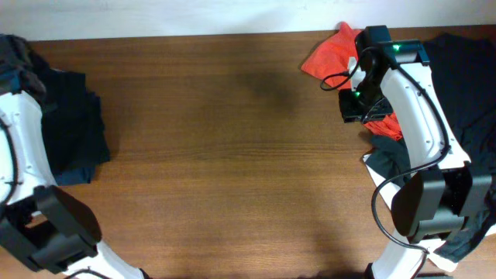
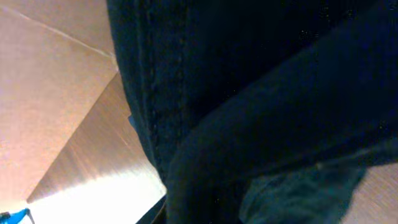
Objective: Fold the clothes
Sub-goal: 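Carry the folded black shirt left and place it on the navy garment, then open the left gripper and lift it away from the stack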
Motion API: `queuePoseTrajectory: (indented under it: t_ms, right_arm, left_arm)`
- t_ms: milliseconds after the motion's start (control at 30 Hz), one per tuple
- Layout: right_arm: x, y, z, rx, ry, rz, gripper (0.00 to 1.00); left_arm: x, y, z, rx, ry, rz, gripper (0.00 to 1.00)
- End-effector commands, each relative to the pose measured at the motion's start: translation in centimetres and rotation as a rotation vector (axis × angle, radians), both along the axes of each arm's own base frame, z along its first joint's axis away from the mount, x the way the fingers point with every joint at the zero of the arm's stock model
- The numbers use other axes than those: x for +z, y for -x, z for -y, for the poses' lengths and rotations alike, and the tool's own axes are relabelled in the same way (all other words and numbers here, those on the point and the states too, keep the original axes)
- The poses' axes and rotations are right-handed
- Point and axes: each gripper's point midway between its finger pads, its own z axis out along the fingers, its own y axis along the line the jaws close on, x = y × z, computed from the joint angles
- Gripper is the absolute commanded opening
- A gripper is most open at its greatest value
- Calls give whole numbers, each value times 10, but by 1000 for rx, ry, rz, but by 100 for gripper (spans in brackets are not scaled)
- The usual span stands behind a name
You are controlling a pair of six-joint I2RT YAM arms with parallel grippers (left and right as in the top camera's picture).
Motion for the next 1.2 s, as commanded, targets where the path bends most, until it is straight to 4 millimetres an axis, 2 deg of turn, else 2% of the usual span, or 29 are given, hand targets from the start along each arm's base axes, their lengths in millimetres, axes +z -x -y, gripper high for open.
queuePoseTrajectory:
  t_ms: [0, 67, 133, 167, 200, 233, 300, 400, 500, 567, 600, 633, 700, 733, 767, 800, 833, 867, 900, 967, 1033, 1067, 1167]
  right_arm:
    - [14, -2, 3, -13, 6, 41, 39]
    - [14, -2, 3, -13, 6, 39, 39]
    - [13, -1, 3, -13, 6, 35, 39]
    - [13, 0, 3, -13, 7, 32, 39]
    - [13, 0, 3, -13, 7, 31, 39]
    - [13, 0, 3, -13, 7, 31, 39]
    - [13, 0, 3, -13, 7, 31, 39]
    - [13, 0, 3, -13, 7, 32, 39]
    - [13, 0, 3, -12, 7, 32, 39]
    - [13, 0, 3, -13, 6, 32, 40]
    - [13, 0, 2, -13, 1, 31, 40]
    - [13, 0, -2, -11, -21, 31, 45]
    - [13, 0, -9, -8, -65, 26, 45]
    - [13, 1, -15, -10, -96, 23, 46]
    - [13, 1, -17, -20, -109, 20, 46]
    - [13, 3, -17, -35, -109, 12, 46]
    - [13, 5, -17, -35, -109, 3, 46]
    - [12, 9, -16, -35, -107, -14, 46]
    - [12, 13, -16, -36, -105, -29, 46]
    - [12, 19, -16, -38, -103, -55, 46]
    - [12, 25, -15, -39, -102, -77, 46]
    - [12, 26, -15, -39, -102, -81, 46]
    - [12, 26, -15, -39, -101, -83, 46]
  left_arm:
    - [-13, 4, -31, 54, -4, 9, 1]
    - [-24, 3, -41, 62, 34, 33, 1]
    - [-31, 7, -54, 86, 43, 37, 6]
    - [-33, 9, -59, 98, 42, 38, 13]
    - [-35, 13, -68, 117, 40, 42, 28]
    - [-37, 17, -74, 130, 46, 46, 39]
    - [-42, 26, -81, 139, 104, 67, 53]
    - [-48, 25, -76, 119, 176, 90, 54]
    - [-54, 9, -52, 42, 293, 135, 54]
    - [-58, -8, -20, -38, 389, 154, 54]
    - [-60, -15, -1, -78, 426, 146, 54]
    - [-62, -22, 20, -118, 451, 125, 54]
    - [-65, -35, 57, -192, 489, 93, 54]
    - [-66, -45, 86, -254, 513, 78, 55]
    - [-67, -49, 99, -281, 517, 66, 55]
    - [-70, -58, 127, -337, 524, 41, 55]
    - [-72, -61, 139, -363, 527, 30, 55]
    - [-81, -67, 161, -404, 530, -2, 55]
    - [-90, -70, 173, -425, 539, -26, 55]
    - [-118, -71, 188, -430, 567, -90, 55]
    - [-148, -61, 189, -398, 605, -174, 54]
    - [-155, -55, 187, -381, 615, -204, 53]
    - [-160, -25, 154, -282, 550, -316, 47]
